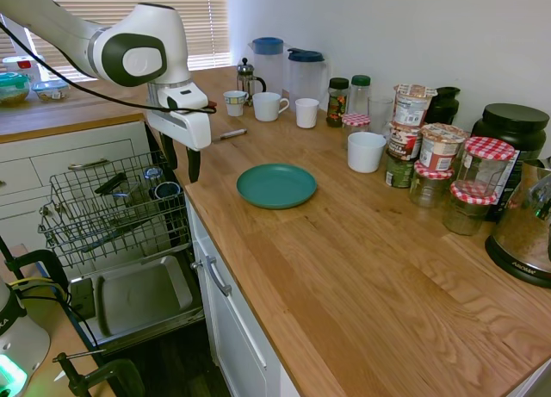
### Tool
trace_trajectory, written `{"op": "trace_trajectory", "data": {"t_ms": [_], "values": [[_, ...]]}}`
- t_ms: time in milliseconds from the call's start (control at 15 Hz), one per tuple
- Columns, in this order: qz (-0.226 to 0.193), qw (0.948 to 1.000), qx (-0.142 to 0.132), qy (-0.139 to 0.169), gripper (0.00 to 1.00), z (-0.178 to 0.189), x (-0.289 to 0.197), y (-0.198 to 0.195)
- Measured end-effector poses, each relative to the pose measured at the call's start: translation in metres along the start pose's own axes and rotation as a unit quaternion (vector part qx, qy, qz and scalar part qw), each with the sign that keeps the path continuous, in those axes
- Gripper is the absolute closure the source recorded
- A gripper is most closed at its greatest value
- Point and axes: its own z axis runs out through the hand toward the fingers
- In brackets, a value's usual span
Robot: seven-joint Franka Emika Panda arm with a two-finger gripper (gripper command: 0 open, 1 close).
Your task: Put the fork in the dishwasher
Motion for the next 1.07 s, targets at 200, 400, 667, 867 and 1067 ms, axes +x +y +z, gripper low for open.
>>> {"op": "trace_trajectory", "data": {"t_ms": [200, 400, 667, 867, 1067], "values": [[0.001, 1.0000, 0.004, 0.003, 0.00, 0.000, 0.001, -0.002], [0.010, 0.9997, 0.017, 0.016, 0.00, -0.005, 0.001, -0.015], [0.019, 0.9982, 0.046, 0.033, 0.00, -0.023, -0.006, -0.066], [0.012, 0.9975, 0.058, 0.039, 0.00, -0.034, -0.018, -0.113], [0.019, 0.9962, 0.070, 0.050, 0.00, -0.036, -0.017, -0.164]]}}
